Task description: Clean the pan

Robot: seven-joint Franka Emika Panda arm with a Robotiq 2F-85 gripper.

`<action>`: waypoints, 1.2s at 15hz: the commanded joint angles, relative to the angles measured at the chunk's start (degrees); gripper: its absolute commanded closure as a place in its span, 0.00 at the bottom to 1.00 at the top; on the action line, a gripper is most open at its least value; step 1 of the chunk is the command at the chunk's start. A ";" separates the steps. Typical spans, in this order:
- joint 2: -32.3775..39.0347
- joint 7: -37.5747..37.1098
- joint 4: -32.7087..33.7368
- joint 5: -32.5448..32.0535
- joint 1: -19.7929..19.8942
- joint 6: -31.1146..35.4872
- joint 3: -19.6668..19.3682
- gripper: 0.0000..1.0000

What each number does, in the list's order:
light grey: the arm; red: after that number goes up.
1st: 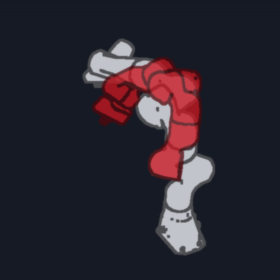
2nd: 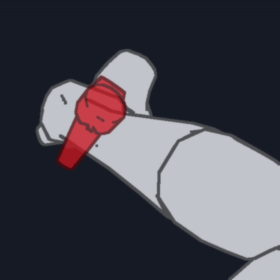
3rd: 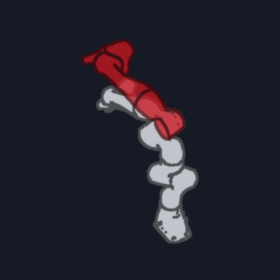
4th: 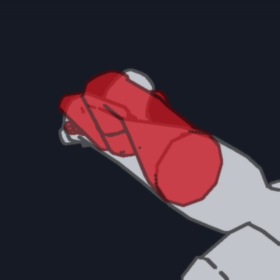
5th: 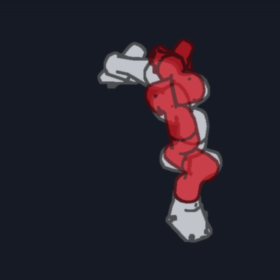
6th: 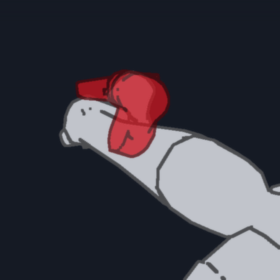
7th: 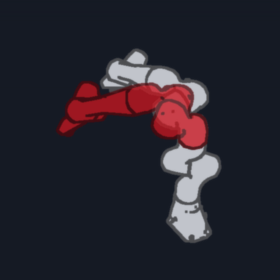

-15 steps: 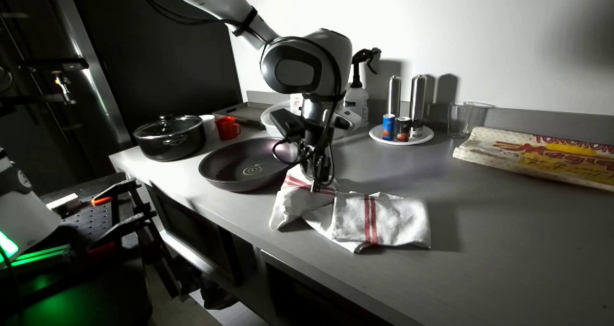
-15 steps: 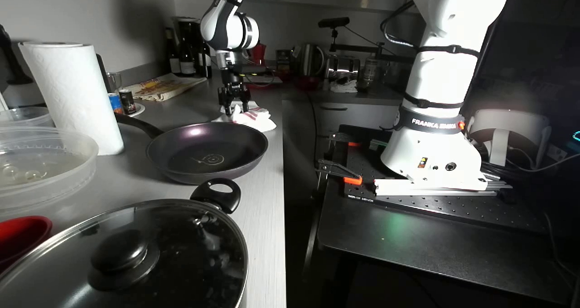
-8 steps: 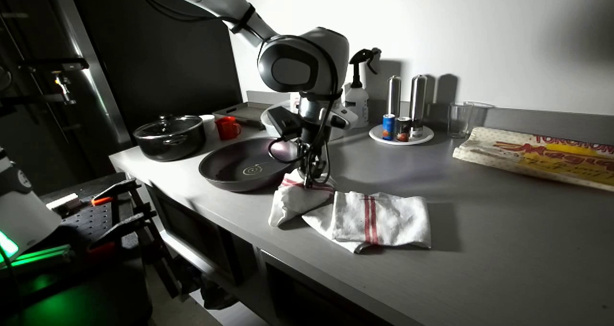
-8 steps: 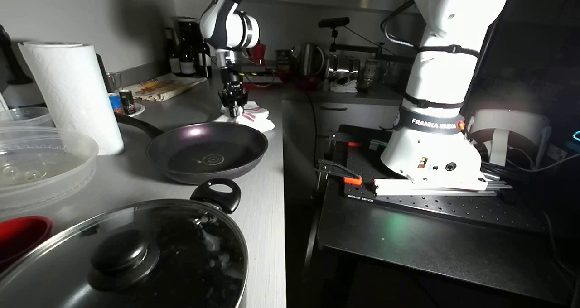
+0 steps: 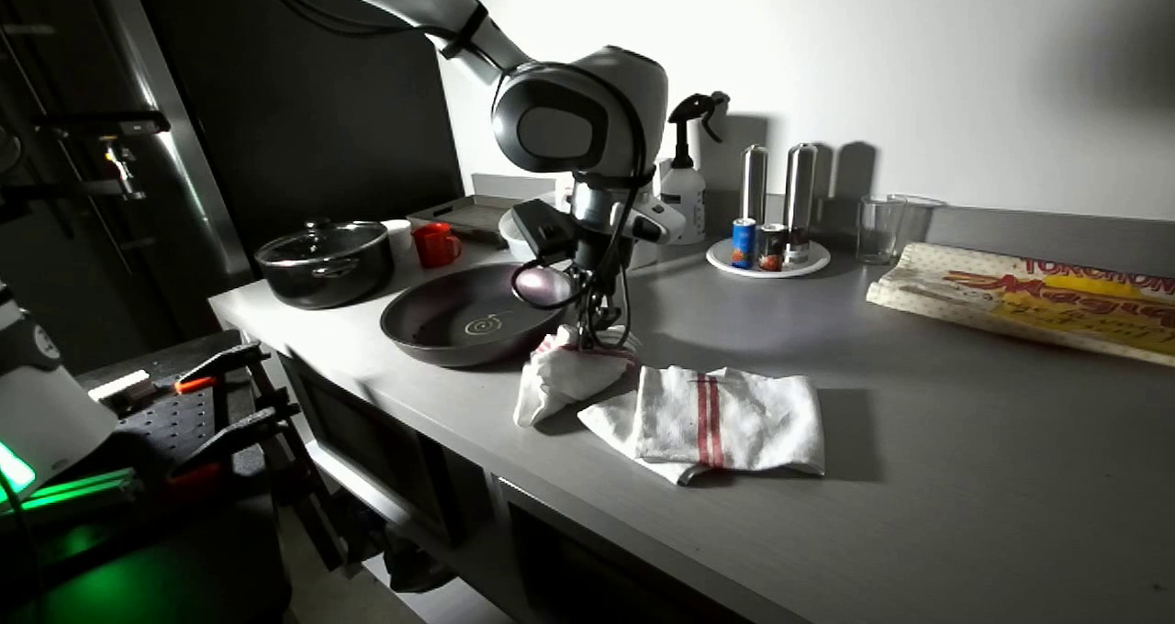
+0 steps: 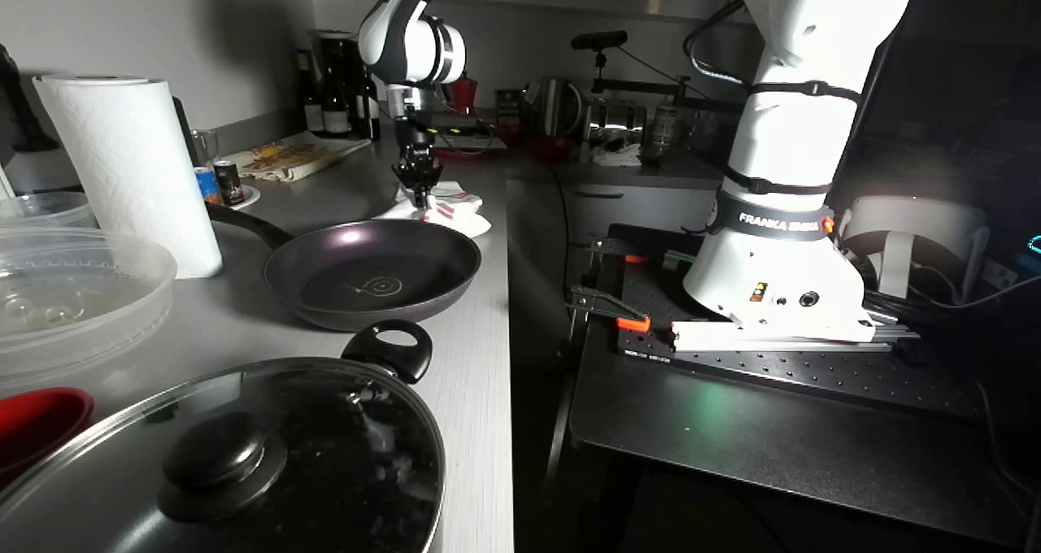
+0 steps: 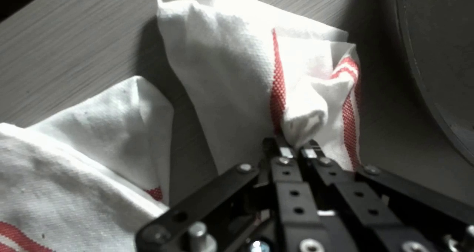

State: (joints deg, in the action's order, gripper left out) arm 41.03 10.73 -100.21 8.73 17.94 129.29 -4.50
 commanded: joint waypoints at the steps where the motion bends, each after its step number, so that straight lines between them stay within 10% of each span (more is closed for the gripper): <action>1: -2.96 0.11 -2.59 1.59 0.22 1.79 0.83 0.98; 18: -20.39 2.01 -12.97 -1.28 -4.02 7.87 0.81 0.98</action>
State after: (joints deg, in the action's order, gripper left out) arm 25.19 11.48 -109.40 8.44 15.40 135.23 -3.74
